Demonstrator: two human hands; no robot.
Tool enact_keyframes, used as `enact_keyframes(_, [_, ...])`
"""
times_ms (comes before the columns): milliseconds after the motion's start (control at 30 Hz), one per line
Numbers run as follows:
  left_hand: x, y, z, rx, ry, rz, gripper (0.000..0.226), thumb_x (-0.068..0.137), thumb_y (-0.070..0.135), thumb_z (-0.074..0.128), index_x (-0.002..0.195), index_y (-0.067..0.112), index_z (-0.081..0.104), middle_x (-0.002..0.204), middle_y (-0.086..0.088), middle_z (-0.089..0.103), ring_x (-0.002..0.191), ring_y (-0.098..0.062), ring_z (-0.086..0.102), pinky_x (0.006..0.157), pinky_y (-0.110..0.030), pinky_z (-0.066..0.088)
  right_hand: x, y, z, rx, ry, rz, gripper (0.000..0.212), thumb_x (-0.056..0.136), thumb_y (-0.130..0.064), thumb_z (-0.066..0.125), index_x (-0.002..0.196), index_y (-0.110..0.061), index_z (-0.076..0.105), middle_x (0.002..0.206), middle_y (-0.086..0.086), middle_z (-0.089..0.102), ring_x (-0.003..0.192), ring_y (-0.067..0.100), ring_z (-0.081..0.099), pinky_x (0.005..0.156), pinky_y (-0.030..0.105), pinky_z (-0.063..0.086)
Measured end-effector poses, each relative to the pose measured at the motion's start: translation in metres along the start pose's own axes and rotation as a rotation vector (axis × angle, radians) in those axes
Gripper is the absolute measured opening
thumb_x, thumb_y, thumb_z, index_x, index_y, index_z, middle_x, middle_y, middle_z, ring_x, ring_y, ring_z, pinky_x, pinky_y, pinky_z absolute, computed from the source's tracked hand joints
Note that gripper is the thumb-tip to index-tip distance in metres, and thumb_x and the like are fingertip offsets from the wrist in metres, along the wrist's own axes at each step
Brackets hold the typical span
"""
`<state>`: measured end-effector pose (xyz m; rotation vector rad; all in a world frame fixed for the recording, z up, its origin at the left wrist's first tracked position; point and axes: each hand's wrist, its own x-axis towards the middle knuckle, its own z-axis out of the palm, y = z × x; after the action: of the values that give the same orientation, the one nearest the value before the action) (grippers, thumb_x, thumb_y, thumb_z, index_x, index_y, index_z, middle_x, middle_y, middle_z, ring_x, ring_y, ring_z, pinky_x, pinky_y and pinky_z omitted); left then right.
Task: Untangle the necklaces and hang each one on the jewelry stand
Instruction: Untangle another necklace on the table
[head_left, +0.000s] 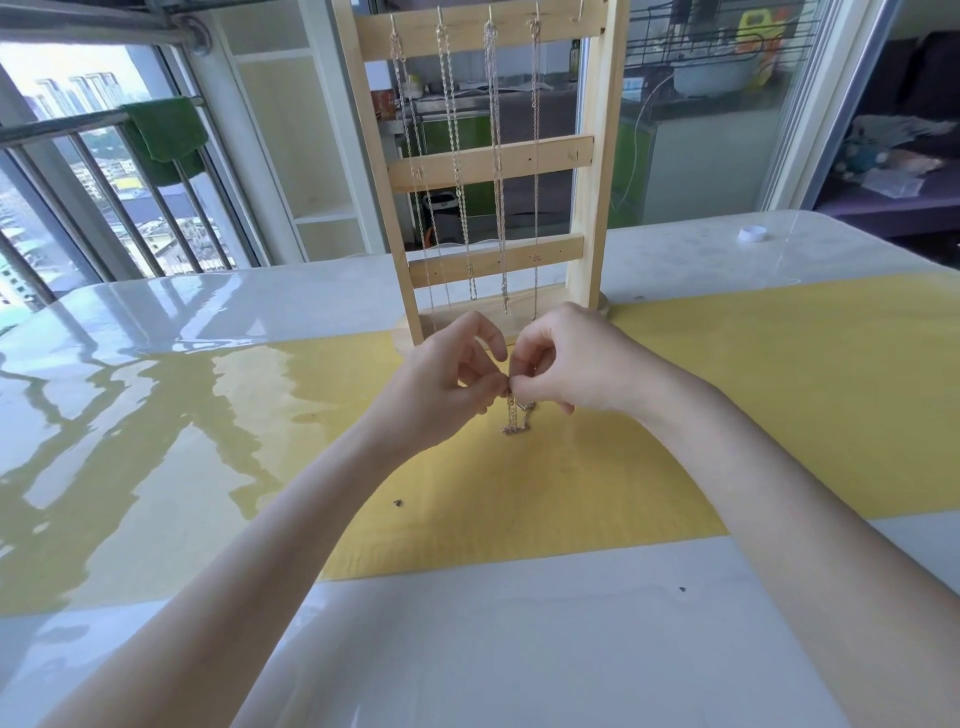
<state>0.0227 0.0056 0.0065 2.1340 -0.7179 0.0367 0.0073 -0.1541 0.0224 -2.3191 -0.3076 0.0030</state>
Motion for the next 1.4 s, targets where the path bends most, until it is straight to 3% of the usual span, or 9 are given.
enact_keyframes(233, [0.002,0.001,-0.001,-0.075,-0.020,-0.021,0.024,0.086,-0.004,0.059,0.079,0.019,0.056,0.057,0.017,0.061,0.054,-0.005,0.054,0.062,-0.026,0.047,-0.001,0.005,0.000,0.162,-0.033,0.060,0.022,0.079,-0.010,0.065,0.058,-0.012,0.056,0.050,-0.003,0.045,0.040,0.009,0.035,0.044,0.022,0.031])
enact_keyframes(467, [-0.002,0.005,0.008,-0.131,0.048,-0.031,0.020,0.081,-0.004,0.064,0.076,0.015,0.067,0.061,0.011,0.067,0.056,-0.002,0.061,0.059,-0.013,0.048,-0.001,0.013,0.003,0.315,-0.030,0.135,0.024,0.082,-0.008,0.058,0.058,-0.007,0.053,0.050,0.001,0.045,0.042,0.010,0.037,0.041,0.021,0.028])
enact_keyframes(633, [0.000,0.003,0.010,-0.086,0.153,0.021,0.014,0.079,-0.004,0.067,0.082,0.009,0.071,0.076,-0.002,0.073,0.069,-0.009,0.068,0.068,-0.016,0.052,0.002,0.017,0.011,0.606,-0.019,0.178,0.029,0.083,-0.002,0.050,0.055,-0.009,0.049,0.050,0.000,0.046,0.047,0.012,0.038,0.039,0.021,0.024])
enact_keyframes(733, [-0.001,0.003,0.012,0.026,0.226,0.064,0.012,0.077,-0.003,0.068,0.080,0.008,0.071,0.071,0.004,0.069,0.066,-0.003,0.065,0.065,-0.012,0.051,0.003,0.017,0.015,0.754,-0.013,0.235,0.026,0.083,-0.001,0.048,0.059,-0.009,0.049,0.053,0.003,0.043,0.045,0.012,0.037,0.038,0.020,0.022])
enact_keyframes(867, [-0.004,-0.002,0.014,0.333,0.282,0.265,0.002,0.074,0.009,0.065,0.073,0.009,0.066,0.065,0.007,0.064,0.060,-0.007,0.060,0.059,-0.030,0.054,0.004,0.019,0.019,0.791,-0.013,0.262,0.026,0.083,-0.002,0.048,0.058,-0.010,0.046,0.053,0.004,0.043,0.044,0.012,0.037,0.043,0.023,0.021])
enact_keyframes(933, [-0.004,-0.002,0.014,0.359,0.257,0.302,0.002,0.072,0.013,0.061,0.071,0.011,0.061,0.065,0.008,0.059,0.058,-0.008,0.056,0.055,-0.029,0.051,0.004,0.019,0.018,0.739,-0.018,0.234,0.029,0.083,-0.002,0.048,0.055,-0.011,0.046,0.049,0.001,0.043,0.045,0.012,0.035,0.041,0.022,0.021])
enact_keyframes(1133, [-0.004,0.003,0.011,-0.097,0.039,-0.038,0.011,0.083,0.009,0.063,0.073,0.009,0.058,0.062,0.009,0.054,0.052,-0.015,0.046,0.050,-0.024,0.041,-0.001,0.019,0.012,0.580,-0.102,0.151,0.020,0.070,-0.017,0.055,0.051,-0.014,0.049,0.053,0.000,0.041,0.045,0.010,0.026,0.038,0.019,0.019])
enact_keyframes(1267, [-0.004,0.003,0.006,-0.477,-0.021,-0.261,0.022,0.089,0.005,0.056,0.070,0.017,0.056,0.058,0.011,0.047,0.053,-0.008,0.042,0.055,-0.020,0.042,0.000,0.024,0.003,0.751,-0.057,0.174,0.031,0.086,-0.005,0.047,0.057,-0.014,0.042,0.051,-0.002,0.042,0.045,0.010,0.026,0.040,0.020,0.016])
enact_keyframes(1400, [-0.002,0.003,0.002,-0.767,0.037,-0.328,0.028,0.093,0.009,0.052,0.068,0.020,0.056,0.073,0.006,0.062,0.066,-0.009,0.058,0.059,-0.018,0.049,0.000,0.027,-0.002,0.917,-0.023,0.171,0.027,0.088,-0.003,0.046,0.063,-0.013,0.044,0.054,-0.001,0.048,0.046,0.010,0.035,0.038,0.018,0.023])
